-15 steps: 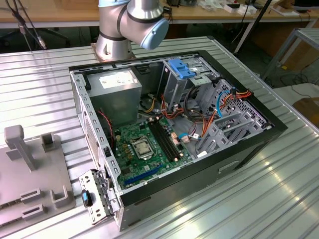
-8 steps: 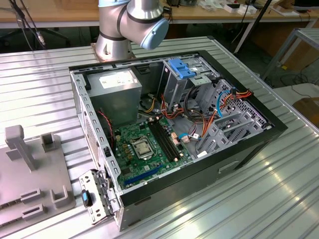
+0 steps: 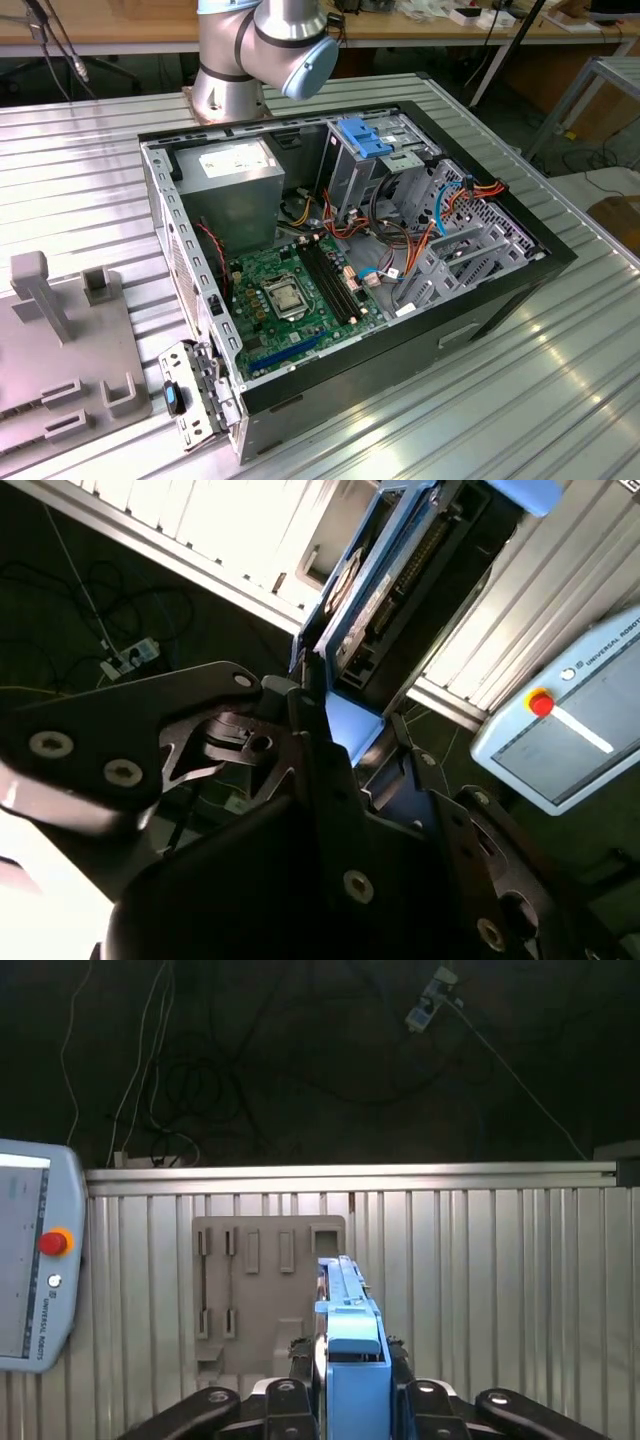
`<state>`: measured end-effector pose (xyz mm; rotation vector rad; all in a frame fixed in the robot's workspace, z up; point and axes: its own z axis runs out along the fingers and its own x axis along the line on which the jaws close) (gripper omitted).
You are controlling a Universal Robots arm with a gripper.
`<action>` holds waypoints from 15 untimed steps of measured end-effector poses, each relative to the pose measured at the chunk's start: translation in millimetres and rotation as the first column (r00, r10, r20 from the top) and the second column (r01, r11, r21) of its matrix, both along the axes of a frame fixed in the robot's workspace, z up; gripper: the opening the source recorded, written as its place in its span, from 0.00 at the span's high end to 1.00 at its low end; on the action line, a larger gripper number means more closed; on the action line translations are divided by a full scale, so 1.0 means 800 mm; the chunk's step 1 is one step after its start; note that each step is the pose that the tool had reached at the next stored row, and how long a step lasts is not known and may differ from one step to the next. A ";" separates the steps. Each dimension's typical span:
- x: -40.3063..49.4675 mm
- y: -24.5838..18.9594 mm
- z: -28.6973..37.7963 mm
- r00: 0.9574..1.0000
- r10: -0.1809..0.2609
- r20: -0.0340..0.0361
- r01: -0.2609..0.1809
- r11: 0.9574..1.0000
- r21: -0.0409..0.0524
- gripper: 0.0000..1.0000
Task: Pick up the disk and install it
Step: 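Pick up the disk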
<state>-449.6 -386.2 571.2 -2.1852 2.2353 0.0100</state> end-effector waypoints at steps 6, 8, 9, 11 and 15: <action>0.017 0.0000 0.0000 1.000 0.000 0.000 0.000 1.000 0.000 0.63; 0.031 -0.0001 -0.0001 1.000 0.000 0.000 0.000 1.000 0.000 0.63; 0.038 -0.0001 -0.0003 1.000 0.000 0.000 0.000 1.000 0.000 0.63; 0.049 -0.0001 -0.0006 1.000 0.000 0.000 0.000 1.000 0.000 0.63; 0.068 -0.0001 -0.0015 1.000 0.000 0.000 0.000 1.000 0.000 0.63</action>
